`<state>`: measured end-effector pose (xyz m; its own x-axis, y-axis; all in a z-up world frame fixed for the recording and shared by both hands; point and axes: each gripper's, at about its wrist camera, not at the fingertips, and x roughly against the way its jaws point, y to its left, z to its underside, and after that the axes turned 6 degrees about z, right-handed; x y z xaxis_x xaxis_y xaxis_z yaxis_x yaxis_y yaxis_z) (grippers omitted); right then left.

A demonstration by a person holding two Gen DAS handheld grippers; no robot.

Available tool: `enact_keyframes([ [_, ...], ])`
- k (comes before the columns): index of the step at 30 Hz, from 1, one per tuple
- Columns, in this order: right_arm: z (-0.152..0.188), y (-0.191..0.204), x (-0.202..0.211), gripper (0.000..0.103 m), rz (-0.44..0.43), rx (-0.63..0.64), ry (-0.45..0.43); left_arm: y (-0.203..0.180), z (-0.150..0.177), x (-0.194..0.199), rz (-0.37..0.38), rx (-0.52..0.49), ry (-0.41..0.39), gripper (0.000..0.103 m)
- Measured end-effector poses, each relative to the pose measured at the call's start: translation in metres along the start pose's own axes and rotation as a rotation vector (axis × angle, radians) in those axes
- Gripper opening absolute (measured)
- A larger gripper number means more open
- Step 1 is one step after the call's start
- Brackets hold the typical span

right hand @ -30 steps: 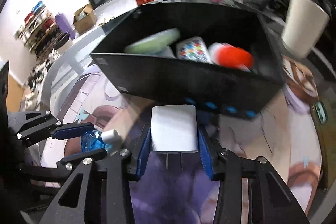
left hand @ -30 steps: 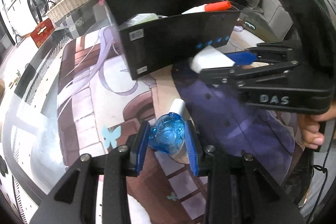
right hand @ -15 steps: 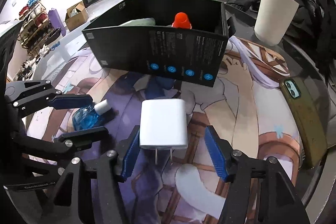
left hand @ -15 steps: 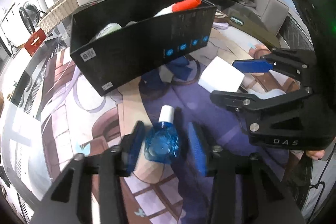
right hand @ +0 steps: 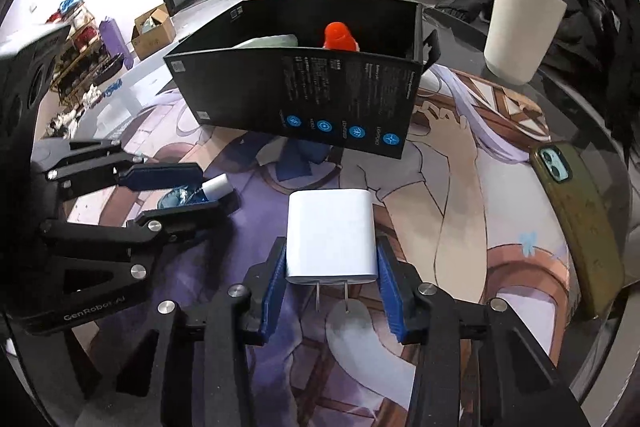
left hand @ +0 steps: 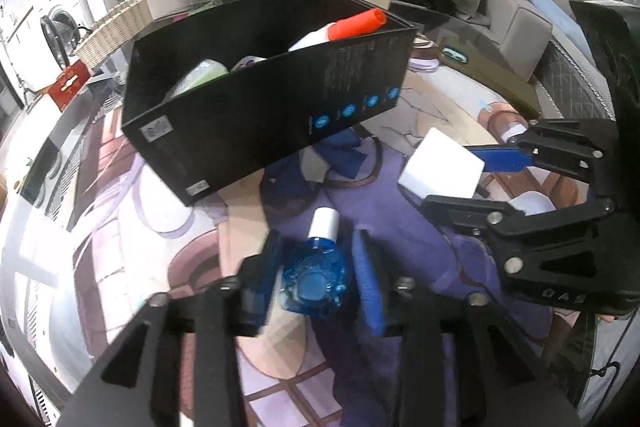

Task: Organize rigid objects
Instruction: 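Grasp the small round blue bottle with left tool while right tool grips the white charger, then lift the blue bottle with left tool while right tool carries the charger over the box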

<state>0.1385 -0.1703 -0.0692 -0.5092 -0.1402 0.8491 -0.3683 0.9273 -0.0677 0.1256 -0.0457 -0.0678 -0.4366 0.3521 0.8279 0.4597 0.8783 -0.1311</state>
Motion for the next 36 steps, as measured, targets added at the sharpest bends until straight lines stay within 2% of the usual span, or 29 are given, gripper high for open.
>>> enact_keyframes([
  [1,0.002,-0.001,0.001,0.042,0.004,0.004,-0.003,-0.001,-0.001,-0.001,0.006,-0.001,0.004,0.058],
  [2,0.001,0.001,0.0,0.043,0.006,0.005,-0.005,-0.002,0.0,-0.002,0.002,-0.002,0.002,0.058],
  [5,0.003,0.001,0.0,0.043,0.009,0.007,-0.006,-0.004,-0.001,-0.002,-0.013,-0.013,0.003,0.047],
  [7,0.002,0.002,0.0,0.042,0.014,0.011,-0.007,-0.004,-0.001,-0.001,-0.01,-0.015,-0.002,0.033],
  [8,0.002,0.002,0.0,0.042,0.014,0.011,-0.006,-0.003,-0.001,-0.001,-0.009,-0.014,-0.004,0.029],
  [14,0.002,-0.002,0.002,0.042,0.0,-0.022,-0.004,0.0,0.0,0.004,0.014,0.003,-0.016,0.028],
  [18,0.005,-0.006,0.005,0.042,-0.014,-0.05,-0.003,-0.002,0.0,0.018,0.018,-0.012,-0.068,0.028],
  [23,0.006,-0.003,0.017,0.042,-0.011,-0.055,-0.05,-0.005,0.002,0.035,0.016,-0.046,-0.127,0.028],
  [26,0.003,0.001,0.036,0.042,0.013,-0.046,-0.131,-0.008,0.002,0.056,0.008,-0.07,-0.207,0.028],
  [29,-0.002,0.005,0.061,0.042,0.056,-0.031,-0.252,-0.01,0.003,0.08,-0.021,-0.099,-0.316,0.028],
  [36,0.003,0.024,0.112,0.042,0.159,-0.001,-0.55,-0.007,0.008,0.123,-0.146,-0.124,-0.551,0.028],
])
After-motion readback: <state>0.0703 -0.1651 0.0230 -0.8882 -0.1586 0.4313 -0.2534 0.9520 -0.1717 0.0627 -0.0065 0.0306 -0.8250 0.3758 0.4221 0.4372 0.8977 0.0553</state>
